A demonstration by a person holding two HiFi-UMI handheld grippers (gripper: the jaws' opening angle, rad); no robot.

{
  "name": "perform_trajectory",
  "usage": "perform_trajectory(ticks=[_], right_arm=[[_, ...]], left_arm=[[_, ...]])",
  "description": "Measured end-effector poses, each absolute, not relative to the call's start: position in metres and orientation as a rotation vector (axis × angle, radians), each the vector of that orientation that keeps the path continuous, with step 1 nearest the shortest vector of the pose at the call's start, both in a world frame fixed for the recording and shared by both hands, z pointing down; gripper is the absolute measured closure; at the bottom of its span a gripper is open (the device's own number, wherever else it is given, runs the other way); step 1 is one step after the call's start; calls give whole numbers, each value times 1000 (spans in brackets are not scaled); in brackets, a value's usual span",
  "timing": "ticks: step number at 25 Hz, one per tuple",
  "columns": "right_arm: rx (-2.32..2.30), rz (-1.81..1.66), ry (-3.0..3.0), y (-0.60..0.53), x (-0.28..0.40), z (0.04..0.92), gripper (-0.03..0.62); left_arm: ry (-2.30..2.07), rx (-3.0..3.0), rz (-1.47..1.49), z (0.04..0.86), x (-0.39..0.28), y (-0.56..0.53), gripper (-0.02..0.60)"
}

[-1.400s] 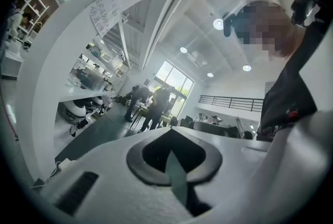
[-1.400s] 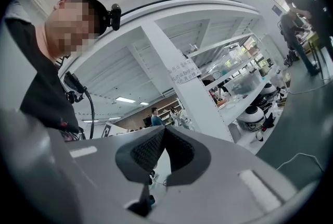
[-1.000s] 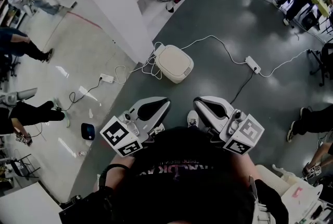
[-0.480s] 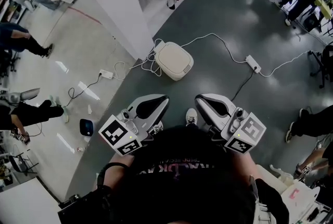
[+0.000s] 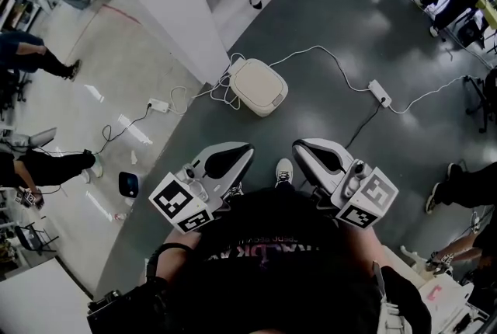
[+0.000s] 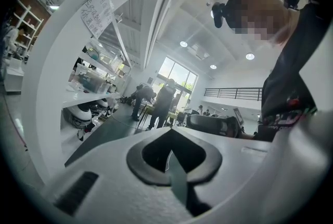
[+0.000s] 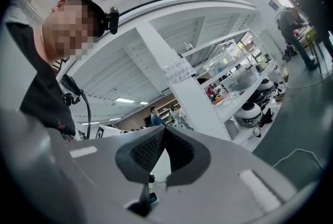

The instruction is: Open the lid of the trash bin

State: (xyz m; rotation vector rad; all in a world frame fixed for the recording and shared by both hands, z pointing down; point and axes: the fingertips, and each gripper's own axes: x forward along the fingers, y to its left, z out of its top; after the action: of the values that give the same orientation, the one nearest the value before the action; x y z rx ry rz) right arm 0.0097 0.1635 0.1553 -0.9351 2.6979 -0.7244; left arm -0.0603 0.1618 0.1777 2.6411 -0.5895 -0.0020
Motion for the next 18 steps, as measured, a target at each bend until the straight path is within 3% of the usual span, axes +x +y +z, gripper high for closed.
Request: perform_trajectory(ticks=[18], right_arm=[[-964,-765,2802,114,78,208,586]], left_arm=[[-704,2616,142,205,-1,147,580]])
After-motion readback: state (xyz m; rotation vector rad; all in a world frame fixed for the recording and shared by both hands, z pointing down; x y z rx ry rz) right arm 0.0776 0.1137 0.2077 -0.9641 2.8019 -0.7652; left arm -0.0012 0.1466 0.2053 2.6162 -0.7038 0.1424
